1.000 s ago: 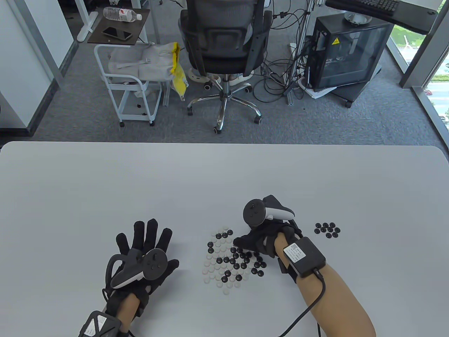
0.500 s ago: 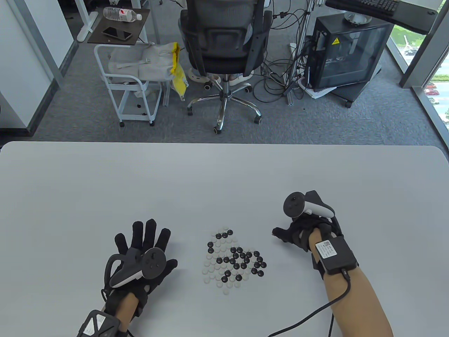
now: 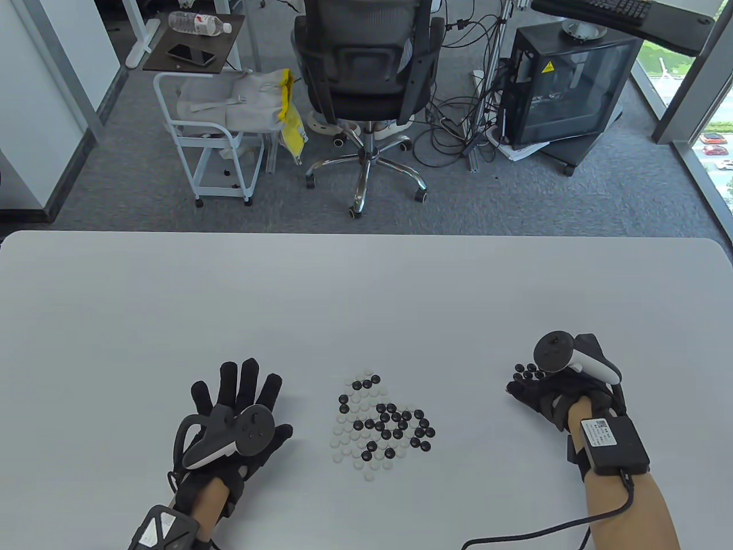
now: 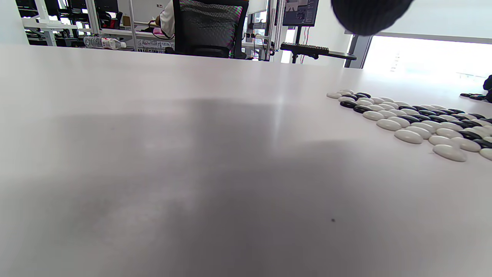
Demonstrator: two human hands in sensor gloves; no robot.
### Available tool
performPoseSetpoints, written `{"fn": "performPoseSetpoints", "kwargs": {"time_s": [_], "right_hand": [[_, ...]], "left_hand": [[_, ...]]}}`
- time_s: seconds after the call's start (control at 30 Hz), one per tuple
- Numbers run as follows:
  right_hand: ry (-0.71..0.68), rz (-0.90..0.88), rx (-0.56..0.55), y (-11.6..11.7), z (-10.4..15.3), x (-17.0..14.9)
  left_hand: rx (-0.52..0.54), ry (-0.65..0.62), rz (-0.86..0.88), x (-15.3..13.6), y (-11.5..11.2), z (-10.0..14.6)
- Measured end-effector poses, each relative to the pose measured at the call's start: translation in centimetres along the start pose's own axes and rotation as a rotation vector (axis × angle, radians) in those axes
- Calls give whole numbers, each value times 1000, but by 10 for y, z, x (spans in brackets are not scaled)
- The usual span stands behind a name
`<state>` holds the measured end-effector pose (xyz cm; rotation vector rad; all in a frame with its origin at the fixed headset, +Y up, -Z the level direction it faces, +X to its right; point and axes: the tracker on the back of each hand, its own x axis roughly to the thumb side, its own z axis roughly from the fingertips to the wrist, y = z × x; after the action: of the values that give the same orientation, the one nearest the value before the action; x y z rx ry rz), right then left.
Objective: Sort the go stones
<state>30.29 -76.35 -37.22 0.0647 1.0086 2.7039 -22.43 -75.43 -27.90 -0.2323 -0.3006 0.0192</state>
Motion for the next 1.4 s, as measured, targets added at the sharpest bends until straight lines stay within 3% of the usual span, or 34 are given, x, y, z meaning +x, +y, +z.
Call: {"fn": "performPoseSetpoints", "kwargs": {"time_s": [0.2, 0.37, 0.53, 0.73, 0.97, 1.4], "right_hand": [[-9, -5, -16, 4, -1, -2], [-47, -30, -56, -7, 2, 9], [-124, -23, -4, -16, -2, 52], [-276, 49, 25, -19, -16, 127], [-360, 121, 79, -4, -41, 194], [-414, 150, 156, 31, -73, 231]], "left_hand": [[-5, -5, 1, 1, -1, -1], [8, -9, 6, 2, 1, 1], [11, -1, 6, 2, 1, 1], [25, 1, 10, 1, 1, 2], [37, 10, 20, -2, 2, 3], [47, 6, 28, -5, 5, 7]]}}
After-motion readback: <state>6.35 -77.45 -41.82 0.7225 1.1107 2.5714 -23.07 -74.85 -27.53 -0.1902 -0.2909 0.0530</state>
